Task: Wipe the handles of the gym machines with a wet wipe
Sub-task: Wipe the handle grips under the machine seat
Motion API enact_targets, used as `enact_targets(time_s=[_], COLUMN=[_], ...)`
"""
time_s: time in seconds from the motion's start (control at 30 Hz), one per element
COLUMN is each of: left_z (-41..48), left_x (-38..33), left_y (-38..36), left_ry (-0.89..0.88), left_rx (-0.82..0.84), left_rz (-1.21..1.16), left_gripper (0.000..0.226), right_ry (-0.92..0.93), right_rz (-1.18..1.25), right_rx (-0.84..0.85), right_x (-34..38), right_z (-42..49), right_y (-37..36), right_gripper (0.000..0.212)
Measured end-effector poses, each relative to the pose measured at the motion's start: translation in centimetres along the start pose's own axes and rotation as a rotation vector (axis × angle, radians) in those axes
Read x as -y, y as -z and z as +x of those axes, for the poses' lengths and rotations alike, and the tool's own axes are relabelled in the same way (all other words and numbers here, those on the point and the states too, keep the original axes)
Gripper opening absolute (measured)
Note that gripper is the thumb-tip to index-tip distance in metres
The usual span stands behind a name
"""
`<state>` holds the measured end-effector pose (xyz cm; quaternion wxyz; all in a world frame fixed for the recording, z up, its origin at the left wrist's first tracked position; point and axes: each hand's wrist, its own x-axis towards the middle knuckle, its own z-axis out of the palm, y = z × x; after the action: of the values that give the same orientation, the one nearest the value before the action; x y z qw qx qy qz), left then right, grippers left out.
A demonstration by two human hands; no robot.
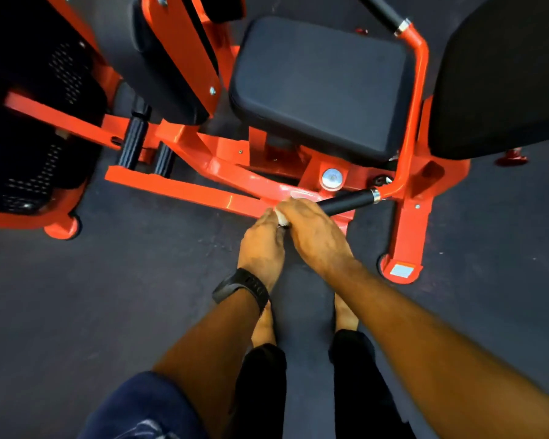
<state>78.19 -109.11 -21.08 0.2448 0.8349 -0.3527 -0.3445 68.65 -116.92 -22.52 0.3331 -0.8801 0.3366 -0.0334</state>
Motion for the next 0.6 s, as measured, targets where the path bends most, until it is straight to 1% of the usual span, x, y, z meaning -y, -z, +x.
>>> enact_targets(time_s=[0.03,0.07,0.13,0.2,0.27,0.3,0.33,0.37,0.43,0.47,0.5,0.57,0.6], left_z=[0.1,0.1,0.3,0.7,0.9,1.0,1.1,1.2,1.3,1.3,1.3,1.3,1.3], left_x=[0.5,1.0,1.6,1.9,1.9,1.8,1.8,1.7,1.7,1.7,1.6,1.4,1.5], left_y=[-0.2,-0.3,-0.3,-0.3,-0.3,-0.2,-0.2,-0.1,0.2,0.4,0.5,0.6,0.6], left_ry=[-0.026,-0.048,-0.066,-0.05,-0.015,-0.008,-0.004,-0.003,-0.005,-0.012,-0.022,-0.022,-0.021], left_rx=[0.007,0.015,0.035,0.058,0.078,0.082,0.087,0.092,0.102,0.107,0.113,0.124,0.121], left_rz=[0.003,0.006,0.02,0.051,0.063,0.06,0.056,0.06,0.075,0.085,0.096,0.104,0.106], left_gripper=[0.045,0.047,0.05,0.05,0.049,0.049,0.048,0.048,0.048,0.048,0.048,0.048,0.049], right_ry=[0.007,0.061,0.141,0.153,0.072,0.032,0.029,0.055,0.18,0.202,0.172,0.028,-0.015], right_rz=[-0.055,-0.116,-0.183,-0.235,-0.268,-0.267,-0.268,-0.268,-0.294,-0.297,-0.275,-0.194,-0.182], right_rx=[-0.005,-0.003,-0.019,-0.085,-0.182,-0.208,-0.204,-0.17,-0.131,-0.12,-0.121,-0.177,-0.182], right_x=[-0.3,-0.6,-1.5,-2.7,-4.0,-4.1,-3.8,-3.2,-2.9,-3.3,-4.0,-4.6,-4.0], right_z=[-0.2,-0.6,-0.9,-0.5,0.1,0.2,0.1,-0.2,-1.1,-1.0,-0.7,0.0,0.2], right_y=[-0.8,-1.6,-2.1,-1.4,-0.5,-0.5,-0.9,-1.4,-1.9,-1.4,-0.9,-0.4,-0.7], right_gripper=[0.04,0.046,0.049,0.043,0.029,0.025,0.027,0.033,0.048,0.051,0.049,0.041,0.042])
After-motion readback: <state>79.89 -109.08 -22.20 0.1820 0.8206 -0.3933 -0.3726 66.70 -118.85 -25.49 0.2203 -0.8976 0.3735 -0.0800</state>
